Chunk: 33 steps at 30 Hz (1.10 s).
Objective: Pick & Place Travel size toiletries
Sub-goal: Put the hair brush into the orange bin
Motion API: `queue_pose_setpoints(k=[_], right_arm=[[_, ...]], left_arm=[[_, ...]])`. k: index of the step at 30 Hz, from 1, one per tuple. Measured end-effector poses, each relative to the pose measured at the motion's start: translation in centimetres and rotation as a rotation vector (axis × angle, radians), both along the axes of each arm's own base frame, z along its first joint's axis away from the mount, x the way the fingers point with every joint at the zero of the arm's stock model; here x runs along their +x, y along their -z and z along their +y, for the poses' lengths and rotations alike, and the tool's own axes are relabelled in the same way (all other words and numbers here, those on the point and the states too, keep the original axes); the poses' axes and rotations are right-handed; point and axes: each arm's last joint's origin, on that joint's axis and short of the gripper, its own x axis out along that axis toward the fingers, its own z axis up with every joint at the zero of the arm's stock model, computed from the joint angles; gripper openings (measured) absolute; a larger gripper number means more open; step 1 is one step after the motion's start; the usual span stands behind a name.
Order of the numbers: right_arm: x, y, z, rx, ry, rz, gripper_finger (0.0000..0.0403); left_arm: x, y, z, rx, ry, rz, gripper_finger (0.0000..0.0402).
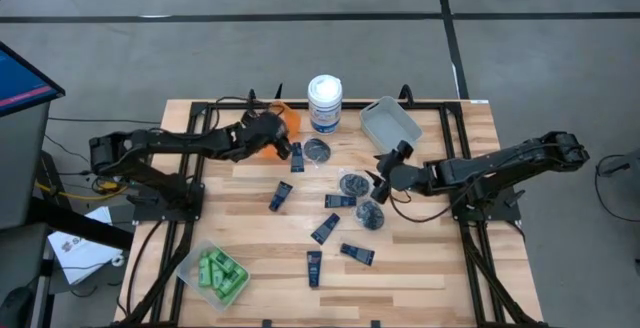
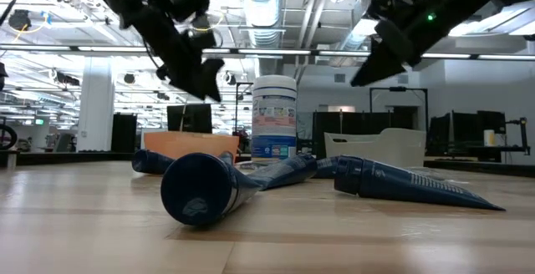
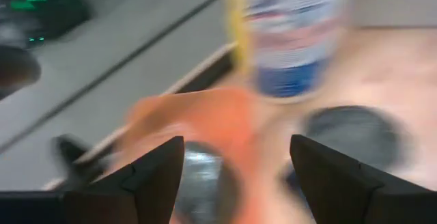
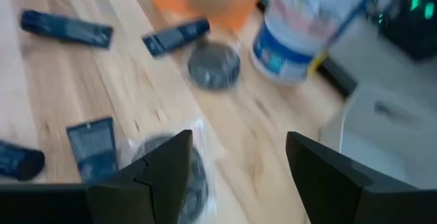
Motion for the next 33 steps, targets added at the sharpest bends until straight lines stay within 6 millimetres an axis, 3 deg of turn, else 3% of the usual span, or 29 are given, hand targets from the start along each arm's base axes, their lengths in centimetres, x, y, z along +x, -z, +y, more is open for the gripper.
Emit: queue_pose_setpoints(k=[7,15,22,28,33], right_arm=[[-1.1,1.7,0.6,0.287,0.041,0.100,0.0229],[-0.4,5.0,2.9,0.391,0.050,0.238,0.0230],[0.9,8.4,4.1,0.417,0.029,0.327,0.0264],[1.5,8.8,3.7,0.432,0.045,0.306,0.0279],[1.6,8.8,3.4,0.474,0.044,0.314,0.0266]], left_arm=[[0.2,-2.9,-4.2,-0.071,0.287,-0.165,0.0264],[-0.4,-5.1,-7.7,-0.037,0.398,-0.261,0.0264],[-0.4,-5.2,-8.3,-0.027,0.408,-0.267,0.0264],[-0.3,-5.1,-8.3,-0.028,0.407,-0.265,0.0264],[-0.3,-5.1,-8.3,-0.040,0.399,-0.274,0.0264]])
